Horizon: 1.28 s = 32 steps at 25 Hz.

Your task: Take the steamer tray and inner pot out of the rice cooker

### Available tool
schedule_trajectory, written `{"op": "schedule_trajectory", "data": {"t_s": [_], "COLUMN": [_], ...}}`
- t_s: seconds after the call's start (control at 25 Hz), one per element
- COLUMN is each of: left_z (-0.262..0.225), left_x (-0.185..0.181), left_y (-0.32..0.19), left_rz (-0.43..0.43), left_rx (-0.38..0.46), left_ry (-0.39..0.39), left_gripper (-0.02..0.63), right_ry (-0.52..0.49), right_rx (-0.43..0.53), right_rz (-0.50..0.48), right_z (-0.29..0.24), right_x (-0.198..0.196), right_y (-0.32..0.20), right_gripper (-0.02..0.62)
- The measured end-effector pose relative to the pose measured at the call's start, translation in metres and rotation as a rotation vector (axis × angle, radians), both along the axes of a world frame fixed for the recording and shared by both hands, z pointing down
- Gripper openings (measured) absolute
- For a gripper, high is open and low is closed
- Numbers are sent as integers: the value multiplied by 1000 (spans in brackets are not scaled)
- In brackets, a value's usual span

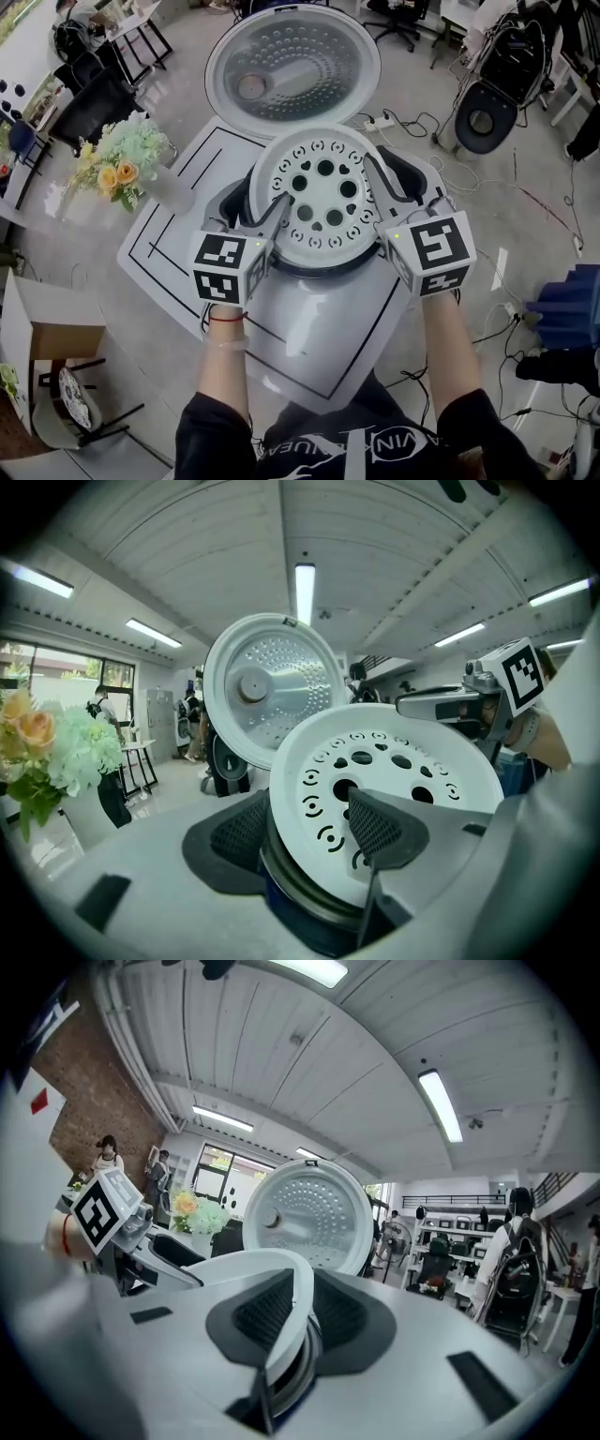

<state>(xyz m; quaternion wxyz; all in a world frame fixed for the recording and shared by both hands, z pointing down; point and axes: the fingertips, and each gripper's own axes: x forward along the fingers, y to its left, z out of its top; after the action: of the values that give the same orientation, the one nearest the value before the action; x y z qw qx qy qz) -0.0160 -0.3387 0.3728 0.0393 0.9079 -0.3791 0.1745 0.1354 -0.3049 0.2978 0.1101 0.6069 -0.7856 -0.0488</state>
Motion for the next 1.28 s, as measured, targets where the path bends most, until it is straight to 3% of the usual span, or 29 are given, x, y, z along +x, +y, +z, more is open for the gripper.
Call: {"op": "schedule_trajectory", "data": {"t_s": [0.12, 0.2, 0.48, 0.88, 1.0, 1.28], "left_z": [0, -2, -22, -31, -34, -52], "left_x": [-2, -10, -14, -20, -20, -30], "left_y": [-3, -6, -1, 6, 9, 16], "left_rz": [-38, -84, -124, -134, -140, -168], "left_rx": [1, 14, 70, 76, 88, 104], "left_ry": [6, 26, 116, 223, 230, 300], "left_gripper": [226, 112, 88, 88, 88, 73], "right_ry": [-6, -12, -81, -331, -329, -282], "right_rx": [5, 5, -39, -277, -294, -234], "right_rz": [-8, -15, -10, -18, -18, 12], "right_z": [1, 2, 12, 57, 58, 42], "right_x": [0, 1, 12, 17, 17, 11], "right_y": [0, 0, 6, 12, 13, 13], "right_gripper": [63, 63, 63, 83, 84, 72]}}
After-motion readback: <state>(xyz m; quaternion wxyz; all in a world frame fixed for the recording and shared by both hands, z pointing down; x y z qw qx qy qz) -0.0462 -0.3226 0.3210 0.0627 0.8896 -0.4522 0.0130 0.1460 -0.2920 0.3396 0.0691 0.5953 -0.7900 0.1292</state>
